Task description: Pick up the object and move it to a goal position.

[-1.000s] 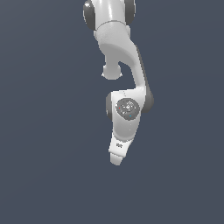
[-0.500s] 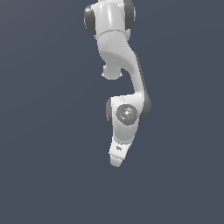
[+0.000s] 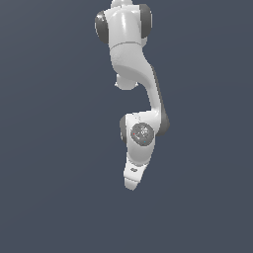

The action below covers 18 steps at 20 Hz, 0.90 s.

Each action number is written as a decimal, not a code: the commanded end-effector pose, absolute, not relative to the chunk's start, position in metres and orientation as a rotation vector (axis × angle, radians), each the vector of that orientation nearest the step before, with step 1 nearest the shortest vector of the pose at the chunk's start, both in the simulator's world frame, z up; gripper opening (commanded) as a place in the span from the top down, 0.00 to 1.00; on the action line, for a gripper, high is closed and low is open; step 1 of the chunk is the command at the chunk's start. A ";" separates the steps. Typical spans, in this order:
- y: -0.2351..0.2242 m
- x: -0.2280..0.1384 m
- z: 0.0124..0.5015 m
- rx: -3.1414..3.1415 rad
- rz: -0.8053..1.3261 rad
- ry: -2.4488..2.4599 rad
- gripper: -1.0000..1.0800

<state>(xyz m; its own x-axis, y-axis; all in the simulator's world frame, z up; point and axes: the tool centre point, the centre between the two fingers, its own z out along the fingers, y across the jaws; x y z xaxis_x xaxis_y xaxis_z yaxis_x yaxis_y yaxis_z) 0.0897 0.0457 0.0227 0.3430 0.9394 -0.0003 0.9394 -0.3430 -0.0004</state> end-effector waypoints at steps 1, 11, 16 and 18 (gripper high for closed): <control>0.046 0.090 0.023 -2.574 0.000 -1.801 1.00; 0.045 0.090 0.024 -2.574 0.001 -1.801 1.00; 0.038 0.088 0.035 -2.574 0.001 -1.801 1.00; 0.033 0.087 0.044 -2.574 0.001 -1.801 1.00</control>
<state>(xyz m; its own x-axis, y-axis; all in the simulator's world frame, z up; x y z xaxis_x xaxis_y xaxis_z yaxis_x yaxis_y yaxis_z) 0.0873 0.0371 0.0369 0.3423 0.9396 -0.0007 0.9396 -0.3423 -0.0022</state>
